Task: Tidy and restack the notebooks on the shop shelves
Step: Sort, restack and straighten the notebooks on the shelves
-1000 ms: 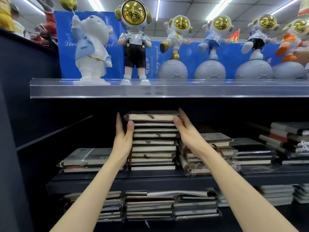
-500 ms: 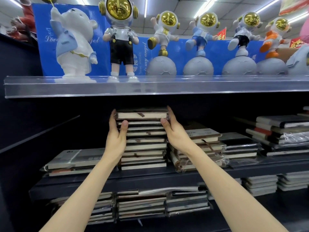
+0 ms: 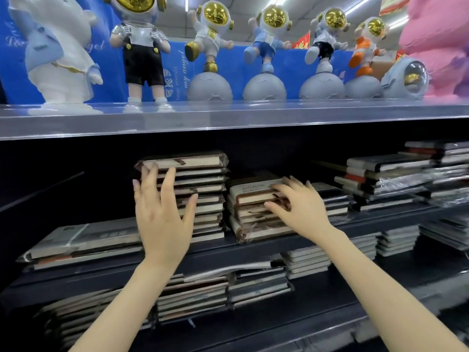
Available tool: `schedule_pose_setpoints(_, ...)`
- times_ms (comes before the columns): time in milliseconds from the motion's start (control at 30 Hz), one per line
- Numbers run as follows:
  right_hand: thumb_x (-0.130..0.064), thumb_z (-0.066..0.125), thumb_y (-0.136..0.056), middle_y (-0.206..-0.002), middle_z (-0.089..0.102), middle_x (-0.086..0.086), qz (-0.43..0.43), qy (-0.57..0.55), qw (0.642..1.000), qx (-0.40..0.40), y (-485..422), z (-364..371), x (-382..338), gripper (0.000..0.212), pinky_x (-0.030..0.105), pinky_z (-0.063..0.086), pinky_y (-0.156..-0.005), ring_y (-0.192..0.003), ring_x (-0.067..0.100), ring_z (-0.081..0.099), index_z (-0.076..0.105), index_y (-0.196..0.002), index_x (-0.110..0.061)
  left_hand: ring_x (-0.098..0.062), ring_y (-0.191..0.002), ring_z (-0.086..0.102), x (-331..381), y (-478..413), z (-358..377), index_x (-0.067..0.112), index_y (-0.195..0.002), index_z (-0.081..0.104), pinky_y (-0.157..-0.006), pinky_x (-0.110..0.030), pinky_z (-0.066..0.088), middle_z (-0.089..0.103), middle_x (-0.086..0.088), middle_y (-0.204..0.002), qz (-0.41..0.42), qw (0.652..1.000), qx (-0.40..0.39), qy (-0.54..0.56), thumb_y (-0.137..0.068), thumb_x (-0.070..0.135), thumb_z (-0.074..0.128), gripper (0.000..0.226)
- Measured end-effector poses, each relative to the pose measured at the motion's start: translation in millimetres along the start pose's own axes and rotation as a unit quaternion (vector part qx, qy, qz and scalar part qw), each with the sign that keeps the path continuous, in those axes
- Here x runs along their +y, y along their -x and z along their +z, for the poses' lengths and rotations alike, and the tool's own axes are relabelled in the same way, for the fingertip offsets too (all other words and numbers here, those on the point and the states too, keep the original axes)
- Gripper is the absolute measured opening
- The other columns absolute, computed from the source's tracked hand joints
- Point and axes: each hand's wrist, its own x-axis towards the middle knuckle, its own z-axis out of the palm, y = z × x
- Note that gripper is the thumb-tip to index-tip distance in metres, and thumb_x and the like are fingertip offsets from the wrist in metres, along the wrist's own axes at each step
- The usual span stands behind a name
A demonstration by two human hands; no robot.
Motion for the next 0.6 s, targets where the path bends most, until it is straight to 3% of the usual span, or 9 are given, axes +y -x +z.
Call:
schedule_pose_setpoints(133, -0.075, 0.039, -0.074, -0.149, 0.04, 0.004, -0.008, -0.069, 0.995, -0.07, -2.7, -4.7, 24.5, 0.074, 0.044, 0.031, -0.112, -0.14, 0.026, 0.033, 0.051, -0.134, -0.033, -0.032, -0.131, 0.041, 39.0, 6.0, 21.5, 0.005, -0.128, 0.049, -0.114, -0.043, 0.024, 0.053, -0.017, -0.132, 0.116, 0.989, -0.089, 0.021, -0.093, 0.037, 0.048, 0.048)
schedule_pose_setpoints(233, -0.054, 0.059, -0.085, -0.151, 0.034, -0.006, -0.02, -0.161, 0.982, -0.096, -3.3, -3.7, 41.2, 0.057, 0.03, 0.039, -0.104, -0.129, 0.018, 0.045, 0.046, -0.137, -0.037, -0.027, -0.126, 0.048, 62.5, 11.7, 47.4, 0.005, -0.128, 0.054, -0.111, -0.038, 0.032, 0.058, -0.011, -0.129, 0.178, 0.964, -0.196, 0.011, -0.095, 0.045, 0.038, 0.054)
schedule_pose_setpoints(333, -0.041, 0.065, -0.086, -0.15, 0.032, -0.011, -0.04, -0.216, 0.97, -0.103, -6.1, -0.6, 57.1, 0.055, 0.011, 0.035, -0.092, -0.119, 0.01, 0.05, 0.044, -0.137, -0.039, -0.026, -0.119, 0.055, 74.8, 13.6, 70.2, 0.006, -0.127, 0.056, -0.106, -0.031, 0.033, 0.061, -0.009, -0.125, 0.152, 0.958, -0.244, -0.006, -0.097, 0.049, 0.027, 0.06)
schedule_pose_setpoints(433, -0.044, 0.066, -0.084, -0.155, 0.023, -0.009, -0.043, -0.264, 0.954, -0.132, -13.9, 2.8, 70.4, 0.059, 0.015, 0.032, -0.097, -0.125, 0.003, 0.038, 0.041, -0.137, -0.044, -0.032, -0.119, 0.053, 77.4, 15.2, 85.9, 0.006, -0.128, 0.055, -0.103, -0.043, 0.039, 0.059, -0.012, -0.126, 0.08, 0.962, -0.259, 0.008, -0.092, 0.044, 0.038, 0.055)
schedule_pose_setpoints(600, -0.04, 0.069, -0.082, -0.154, 0.028, -0.006, -0.069, -0.328, 0.933, -0.13, -18.0, 12.0, 77.1, 0.056, 0.019, 0.03, -0.108, -0.131, -0.004, 0.027, 0.047, -0.134, -0.04, -0.019, -0.122, 0.04, 83.7, 18.7, 91.1, 0.009, -0.13, 0.054, -0.107, -0.016, 0.019, 0.056, -0.009, -0.126, 0.008, 0.97, -0.234, 0.064, -0.089, 0.044, 0.044, 0.055)
